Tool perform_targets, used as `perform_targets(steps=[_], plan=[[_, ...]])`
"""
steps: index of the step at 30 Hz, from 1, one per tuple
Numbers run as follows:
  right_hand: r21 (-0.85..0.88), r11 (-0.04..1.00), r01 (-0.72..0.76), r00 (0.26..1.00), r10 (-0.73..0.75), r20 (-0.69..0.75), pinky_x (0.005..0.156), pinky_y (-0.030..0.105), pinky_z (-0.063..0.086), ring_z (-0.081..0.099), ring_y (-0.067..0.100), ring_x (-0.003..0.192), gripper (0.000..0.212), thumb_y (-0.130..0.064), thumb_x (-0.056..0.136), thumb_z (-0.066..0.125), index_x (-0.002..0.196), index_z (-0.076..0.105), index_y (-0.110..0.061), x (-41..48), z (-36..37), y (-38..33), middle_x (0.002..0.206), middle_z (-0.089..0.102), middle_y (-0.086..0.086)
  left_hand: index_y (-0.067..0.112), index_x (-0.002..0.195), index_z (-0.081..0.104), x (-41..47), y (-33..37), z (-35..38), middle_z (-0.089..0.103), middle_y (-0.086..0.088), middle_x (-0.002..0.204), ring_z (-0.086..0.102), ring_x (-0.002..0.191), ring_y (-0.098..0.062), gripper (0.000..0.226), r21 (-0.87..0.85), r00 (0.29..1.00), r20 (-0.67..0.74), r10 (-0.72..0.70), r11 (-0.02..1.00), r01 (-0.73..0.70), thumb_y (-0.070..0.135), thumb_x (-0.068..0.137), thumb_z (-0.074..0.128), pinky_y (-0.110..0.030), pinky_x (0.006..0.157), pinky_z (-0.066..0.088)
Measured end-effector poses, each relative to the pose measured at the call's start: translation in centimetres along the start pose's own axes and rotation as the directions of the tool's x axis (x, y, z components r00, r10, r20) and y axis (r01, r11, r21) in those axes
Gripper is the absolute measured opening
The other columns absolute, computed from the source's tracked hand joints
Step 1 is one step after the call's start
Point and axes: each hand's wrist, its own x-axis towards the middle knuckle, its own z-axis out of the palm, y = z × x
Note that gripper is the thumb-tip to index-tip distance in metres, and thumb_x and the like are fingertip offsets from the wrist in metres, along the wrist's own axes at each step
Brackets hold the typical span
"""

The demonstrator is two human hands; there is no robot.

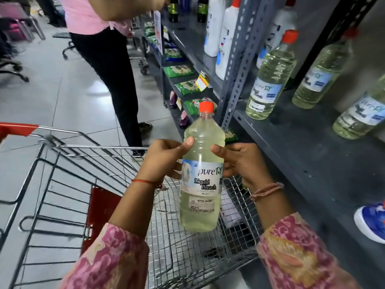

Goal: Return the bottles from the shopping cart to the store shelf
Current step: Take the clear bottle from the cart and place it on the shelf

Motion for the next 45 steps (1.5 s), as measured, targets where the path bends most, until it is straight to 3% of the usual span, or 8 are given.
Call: perform_targets(steps=[5, 8, 15, 19, 22, 29, 35, 45], plan=[[0.049, 0.998, 0.042, 0.990, -0.034, -0.138, 0.036, 0.018, 0.046, 0.057, 0.009, 0.037, 0.042, -0.030, 0.046, 0.077, 0.073, 0.067, 0.002, -0.7, -2.8, -0.8, 0.045, 0.066, -0.003, -0.004, 0.086, 0.064, 1.6, 1.8, 2.6, 0.064, -0.016, 0.074, 0.057, 0.058, -0.023, 0.034, 0.083, 0.983, 0.165, 0.086, 0.992, -0.101, 0.029, 0.078, 0.060, -0.024, 0.043, 0.050], [0.064, 0.991, 0.122, 0.957, -0.100, -0.271, 0.038, 0.018, 0.046, 0.059, 0.009, 0.040, 0.022, -0.020, 0.051, 0.080, 0.066, 0.067, -0.008, -1.0, -5.6, -1.8, 0.047, 0.068, -0.005, 0.013, 0.077, 0.066, 3.4, 3.7, 5.5, 0.068, 0.010, 0.051, 0.061, 0.053, -0.001, 0.006, 0.064, 0.921, 0.353, 0.163, 0.978, -0.197, 0.009, 0.073, 0.066, -0.015, 0.047, 0.050], [-0.023, 0.965, 0.261, 0.787, -0.226, -0.574, 0.071, 0.036, 0.056, 0.065, 0.022, 0.071, 0.025, -0.006, 0.057, 0.079, 0.079, 0.067, -0.008, -0.1, -13.4, -3.3, 0.075, 0.070, 0.006, -0.010, 0.112, 0.052, 8.8, 8.2, 15.0, 0.069, 0.022, 0.058, 0.064, 0.066, 0.006, 0.042, -0.083, 0.708, 0.637, 0.305, 0.940, -0.331, -0.014, 0.070, 0.059, -0.010, 0.066, 0.051], [-0.116, 0.945, 0.305, 0.696, -0.305, -0.650, 0.076, 0.038, 0.055, 0.067, 0.021, 0.077, 0.026, -0.015, 0.051, 0.084, 0.071, 0.069, -0.021, 1.1, -16.8, -2.7, 0.083, 0.072, 0.008, -0.001, 0.112, 0.054, 11.3, 8.9, 18.8, 0.072, 0.004, 0.082, 0.065, 0.071, 0.004, 0.046, -0.050, 0.673, 0.672, 0.307, 0.926, -0.373, -0.006, 0.068, 0.065, -0.013, 0.073, 0.052], [-0.101, 0.942, 0.319, 0.680, -0.301, -0.668, 0.076, 0.035, 0.055, 0.067, 0.017, 0.076, 0.023, -0.011, 0.054, 0.082, 0.069, 0.070, -0.023, 1.8, -18.3, -2.1, 0.078, 0.071, -0.001, 0.006, 0.119, 0.046, 12.1, 8.8, 20.5, 0.055, -0.014, 0.111, 0.065, 0.072, 0.005, 0.052, -0.089, 0.626, 0.707, 0.330, 0.919, -0.384, -0.013, 0.072, 0.056, -0.013, 0.072, 0.052], [-0.104, 0.933, 0.345, 0.653, -0.319, -0.687, 0.079, 0.037, 0.056, 0.069, 0.019, 0.079, 0.027, -0.011, 0.053, 0.083, 0.074, 0.070, -0.022, 3.1, -19.2, -1.6, 0.085, 0.072, 0.007, -0.004, 0.121, 0.046, 13.8, 8.4, 21.7, 0.057, -0.012, 0.112, 0.066, 0.074, 0.003, 0.047, -0.071, 0.636, 0.713, 0.294, 0.933, -0.352, -0.010, 0.074, 0.056, -0.013, 0.072, 0.053], [-0.166, 0.911, 0.378, 0.595, -0.377, -0.710, 0.075, 0.029, 0.054, 0.068, 0.008, 0.075, 0.028, -0.013, 0.054, 0.083, 0.074, 0.069, -0.026, 3.6, -19.0, -1.2, 0.085, 0.071, 0.001, -0.007, 0.120, 0.045, 14.8, 8.6, 22.0, 0.067, 0.003, 0.090, 0.067, 0.077, -0.001, 0.047, -0.061, 0.632, 0.727, 0.268, 0.942, -0.330, -0.010, 0.074, 0.056, -0.014, 0.074, 0.053], [-0.211, 0.899, 0.384, 0.533, -0.402, -0.744, 0.085, 0.038, 0.055, 0.067, 0.011, 0.084, 0.042, -0.020, 0.055, 0.083, 0.095, 0.066, -0.020, 3.5, -17.8, 0.2, 0.090, 0.070, -0.002, 0.002, 0.128, 0.040, 14.4, 7.8, 21.6, 0.056, -0.011, 0.119, 0.063, 0.092, -0.001, 0.053, -0.047, 0.588, 0.761, 0.275, 0.927, -0.373, -0.001, 0.077, 0.057, -0.019, 0.087, 0.051]])
